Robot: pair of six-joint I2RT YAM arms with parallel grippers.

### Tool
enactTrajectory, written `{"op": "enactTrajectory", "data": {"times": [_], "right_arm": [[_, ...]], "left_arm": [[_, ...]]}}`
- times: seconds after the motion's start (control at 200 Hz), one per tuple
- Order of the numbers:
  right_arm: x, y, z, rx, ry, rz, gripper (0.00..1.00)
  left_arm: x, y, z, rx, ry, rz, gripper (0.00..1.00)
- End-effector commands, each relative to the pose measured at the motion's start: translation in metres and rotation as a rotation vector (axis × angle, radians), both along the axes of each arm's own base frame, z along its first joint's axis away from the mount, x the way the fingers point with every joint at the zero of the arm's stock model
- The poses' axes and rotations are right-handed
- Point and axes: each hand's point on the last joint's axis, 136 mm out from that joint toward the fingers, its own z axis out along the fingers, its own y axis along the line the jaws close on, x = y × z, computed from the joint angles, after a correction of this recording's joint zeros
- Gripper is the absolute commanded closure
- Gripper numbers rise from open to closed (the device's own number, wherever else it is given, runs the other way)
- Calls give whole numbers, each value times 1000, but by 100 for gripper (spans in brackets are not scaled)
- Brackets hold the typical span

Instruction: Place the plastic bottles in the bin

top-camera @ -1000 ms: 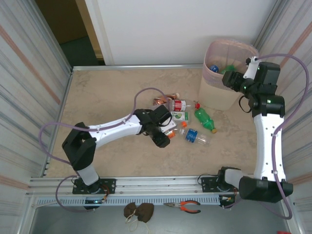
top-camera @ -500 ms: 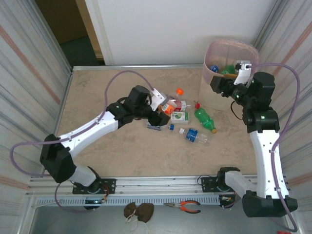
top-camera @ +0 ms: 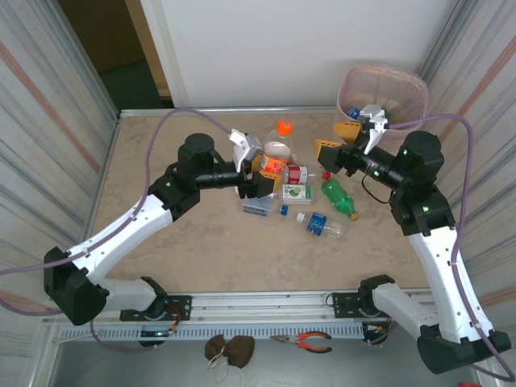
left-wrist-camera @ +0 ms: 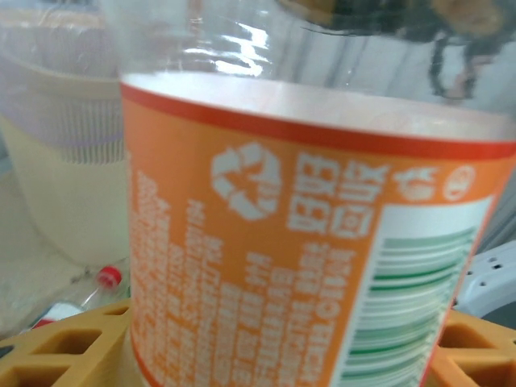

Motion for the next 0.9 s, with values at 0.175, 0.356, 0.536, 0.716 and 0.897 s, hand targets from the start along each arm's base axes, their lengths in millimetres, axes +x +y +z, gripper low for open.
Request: {"op": "enactTrajectory", "data": {"times": [0.175,0.356,0.536,0.716,0.897], "right_arm": [[-47,43,36,37,-161,257,16],[-73,73,38,9,-192,448,15],[-89,97,35,-33,-206,562,19],[-89,107,30,-59,-206,578,27],[-89,109,32,-63,-214,579,34]], "left_arm": [[-40,7,64,-173,-111,-172,47],[-58,7,80,-210,-156,-252,47],[-72,7,91,-219,-194,-292,47],[-74,8,96,-229,-218,-286,47],[-77,10,101,-235,-238,-290,47]]}}
